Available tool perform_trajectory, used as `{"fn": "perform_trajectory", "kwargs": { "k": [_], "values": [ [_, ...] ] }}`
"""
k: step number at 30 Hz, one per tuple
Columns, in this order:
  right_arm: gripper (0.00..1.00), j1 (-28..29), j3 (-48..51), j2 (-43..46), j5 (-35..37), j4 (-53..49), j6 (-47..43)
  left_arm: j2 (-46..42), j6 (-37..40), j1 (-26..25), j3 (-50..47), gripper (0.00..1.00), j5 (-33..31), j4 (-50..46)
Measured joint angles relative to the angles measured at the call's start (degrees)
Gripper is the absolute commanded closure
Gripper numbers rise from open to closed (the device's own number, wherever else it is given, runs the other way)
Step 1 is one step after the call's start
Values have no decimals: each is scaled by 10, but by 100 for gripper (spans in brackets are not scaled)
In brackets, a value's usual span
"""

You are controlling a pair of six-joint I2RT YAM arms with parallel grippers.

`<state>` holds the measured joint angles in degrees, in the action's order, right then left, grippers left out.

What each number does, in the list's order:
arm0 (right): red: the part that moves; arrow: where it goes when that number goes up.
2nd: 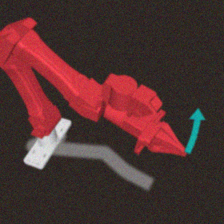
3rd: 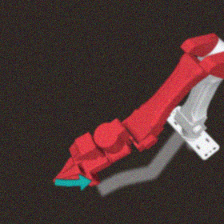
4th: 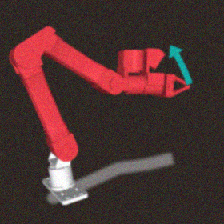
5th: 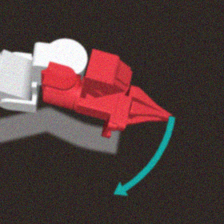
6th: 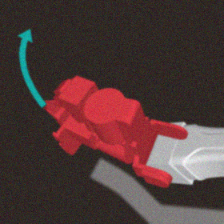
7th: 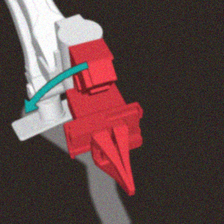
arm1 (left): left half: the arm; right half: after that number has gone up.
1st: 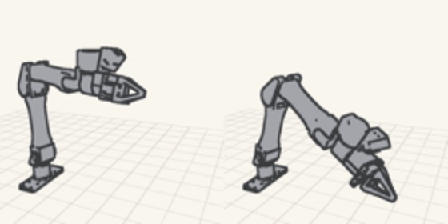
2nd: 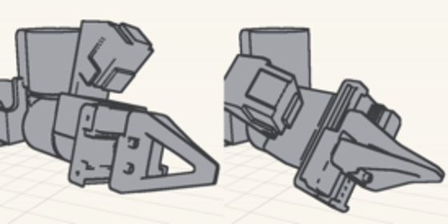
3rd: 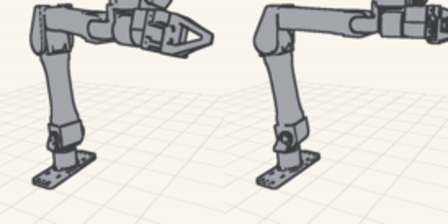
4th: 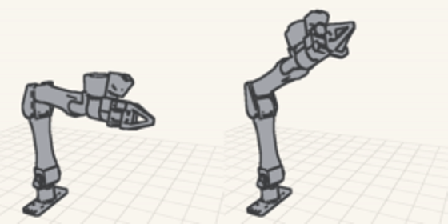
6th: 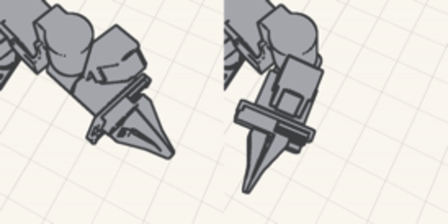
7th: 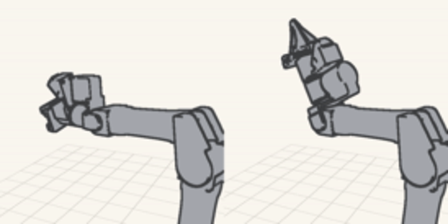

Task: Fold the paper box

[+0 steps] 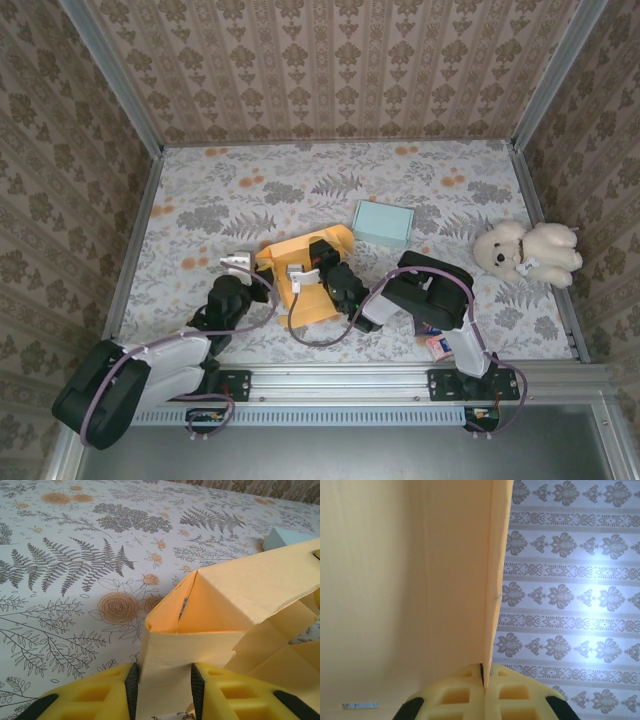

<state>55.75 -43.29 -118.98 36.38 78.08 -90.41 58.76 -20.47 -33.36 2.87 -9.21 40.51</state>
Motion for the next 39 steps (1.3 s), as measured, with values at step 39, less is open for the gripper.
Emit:
{"fn": "perform_trajectory", "kwargs": {
  "k": [39],
  "values": [
    [100, -6, 4, 4, -10, -2, 22, 116, 34, -100, 47, 73, -78, 45]
  ]
}}
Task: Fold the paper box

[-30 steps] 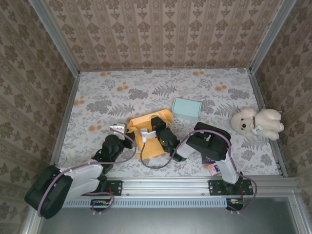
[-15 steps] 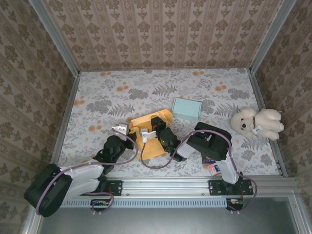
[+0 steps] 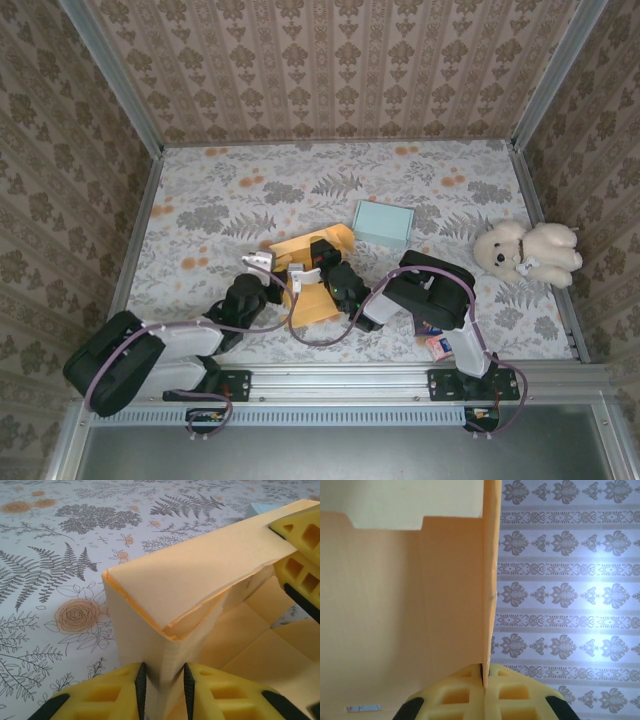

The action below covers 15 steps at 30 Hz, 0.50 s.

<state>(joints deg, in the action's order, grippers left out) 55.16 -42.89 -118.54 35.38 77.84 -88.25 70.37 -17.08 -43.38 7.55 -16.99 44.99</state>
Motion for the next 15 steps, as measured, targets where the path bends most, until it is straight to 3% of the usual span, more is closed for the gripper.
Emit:
{"fn": "perform_trajectory", "kwargs": {
  "k": [10, 15],
  "values": [
    [100, -4, 0, 0, 2, 0, 2, 99, -1, -17, 35, 75, -88, 43],
    [100, -4, 0, 0, 2, 0, 2, 123, -11, -20, 48, 81, -125, 47]
  ]
}}
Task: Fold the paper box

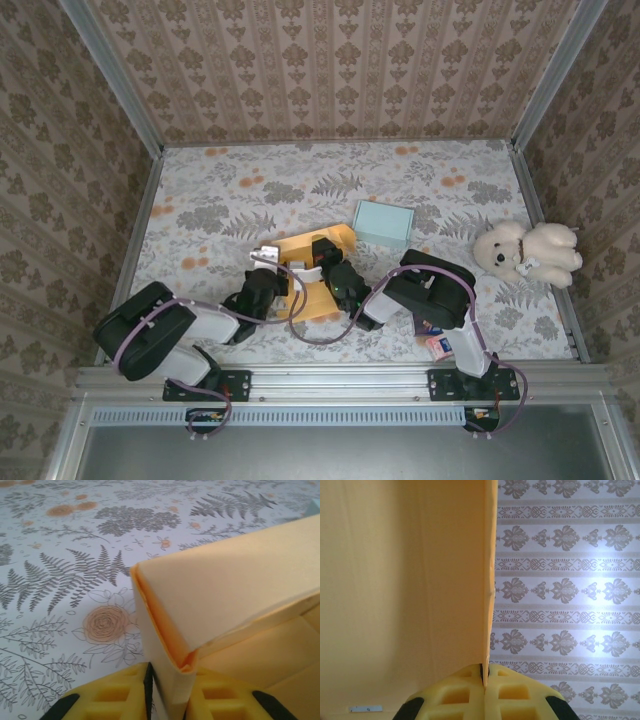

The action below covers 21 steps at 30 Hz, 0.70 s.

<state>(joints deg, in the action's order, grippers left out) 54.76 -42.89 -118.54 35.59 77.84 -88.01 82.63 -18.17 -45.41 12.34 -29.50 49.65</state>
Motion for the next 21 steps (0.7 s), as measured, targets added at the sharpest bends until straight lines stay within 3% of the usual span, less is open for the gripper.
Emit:
{"fn": "perform_trajectory", "kwargs": {
  "k": [6, 9, 15, 19, 21],
  "values": [
    [100, 0, 0, 0, -1, 0, 13, 12, -24, -4, 25, 100, -51, -30],
    [99, 0, 0, 1, -4, 0, 19, 14, -40, -8, 36, 100, -70, -47],
    [86, 0, 0, 3, -17, -1, 35, 18, -66, -11, 50, 100, -96, -78],
    [67, 1, 10, 17, -25, -16, 60, 29, -70, -10, 61, 100, -113, -85],
    [62, 0, 21, 28, -31, -25, 76, 31, -71, -10, 62, 100, -117, -85]
  ]
}}
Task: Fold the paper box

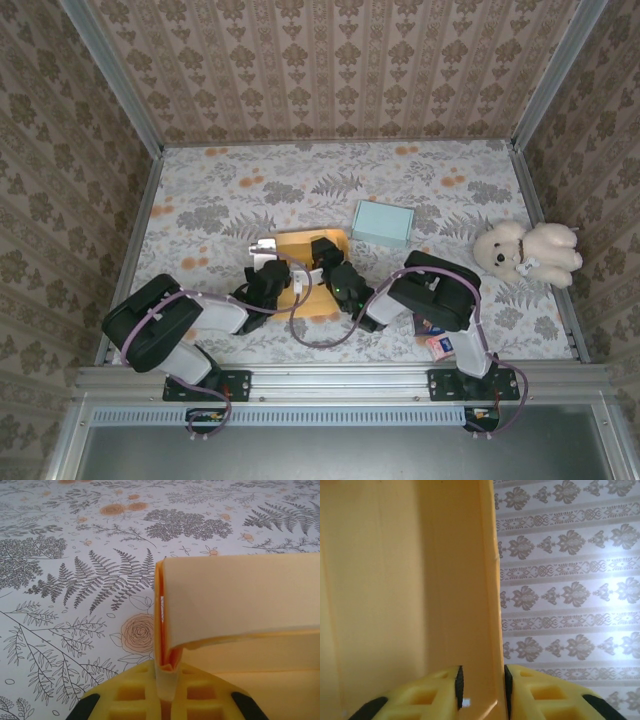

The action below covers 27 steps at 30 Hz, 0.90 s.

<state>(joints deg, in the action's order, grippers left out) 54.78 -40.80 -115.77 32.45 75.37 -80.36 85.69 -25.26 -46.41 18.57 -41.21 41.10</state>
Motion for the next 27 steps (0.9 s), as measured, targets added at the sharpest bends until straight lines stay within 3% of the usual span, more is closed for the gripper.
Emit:
{"fn": "perform_trajectory", "kwargs": {
  "k": [6, 13, 20, 27],
  "values": [
    [58, -12, 39, 51, -15, -34, 59, 2, 11, 4, 5, 100, 1, 0],
    [57, -16, 89, 192, -28, -143, 158, 2, 28, 20, 7, 100, 24, 2],
    [55, -32, 94, 364, -63, -329, 317, 0, 76, 31, -10, 100, 73, 40],
    [56, -74, 62, 490, -91, -523, 543, -38, 86, 44, -26, 100, 133, 38]
  ]
}}
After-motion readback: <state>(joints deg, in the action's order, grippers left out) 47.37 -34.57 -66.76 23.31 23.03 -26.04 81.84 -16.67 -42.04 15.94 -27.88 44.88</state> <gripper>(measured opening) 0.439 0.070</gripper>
